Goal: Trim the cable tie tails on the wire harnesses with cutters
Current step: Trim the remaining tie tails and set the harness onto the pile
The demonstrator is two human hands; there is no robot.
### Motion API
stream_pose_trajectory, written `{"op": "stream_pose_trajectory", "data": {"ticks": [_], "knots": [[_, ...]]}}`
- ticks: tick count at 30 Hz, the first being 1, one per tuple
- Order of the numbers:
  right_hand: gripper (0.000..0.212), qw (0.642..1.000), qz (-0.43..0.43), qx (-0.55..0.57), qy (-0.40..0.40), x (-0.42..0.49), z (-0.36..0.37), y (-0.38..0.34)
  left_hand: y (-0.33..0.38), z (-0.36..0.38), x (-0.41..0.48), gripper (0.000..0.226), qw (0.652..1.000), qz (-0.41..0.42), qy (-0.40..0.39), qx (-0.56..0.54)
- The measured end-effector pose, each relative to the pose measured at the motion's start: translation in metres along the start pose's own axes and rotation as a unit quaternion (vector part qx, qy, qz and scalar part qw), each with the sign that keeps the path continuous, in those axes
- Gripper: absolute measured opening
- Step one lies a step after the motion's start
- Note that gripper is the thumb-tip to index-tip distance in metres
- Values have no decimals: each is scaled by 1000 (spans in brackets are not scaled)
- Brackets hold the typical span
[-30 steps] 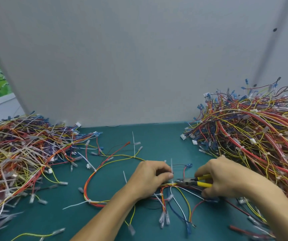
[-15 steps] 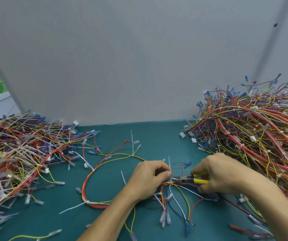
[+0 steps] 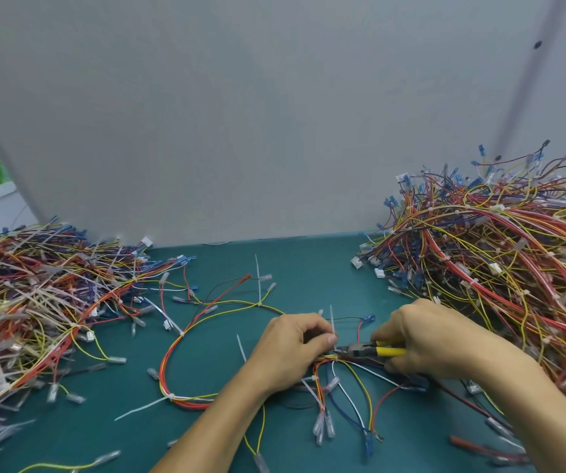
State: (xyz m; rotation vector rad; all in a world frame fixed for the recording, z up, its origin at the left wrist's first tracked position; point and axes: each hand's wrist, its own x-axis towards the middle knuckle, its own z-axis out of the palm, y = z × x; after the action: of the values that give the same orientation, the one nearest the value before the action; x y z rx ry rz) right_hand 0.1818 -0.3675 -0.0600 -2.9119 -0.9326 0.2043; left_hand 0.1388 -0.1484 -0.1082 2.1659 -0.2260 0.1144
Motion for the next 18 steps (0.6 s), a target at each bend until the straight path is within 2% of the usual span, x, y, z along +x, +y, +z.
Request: {"op": "stream_pose_trajectory", "data": {"ticks": [8, 18], "knots": [[9, 1000, -11, 9, -11, -1, 1, 1, 0, 1, 1, 11, 1000, -4, -3, 2], [14, 1000, -8, -10, -8, -2, 2, -1, 1, 2, 3, 11, 1000, -15, -4, -6]]}}
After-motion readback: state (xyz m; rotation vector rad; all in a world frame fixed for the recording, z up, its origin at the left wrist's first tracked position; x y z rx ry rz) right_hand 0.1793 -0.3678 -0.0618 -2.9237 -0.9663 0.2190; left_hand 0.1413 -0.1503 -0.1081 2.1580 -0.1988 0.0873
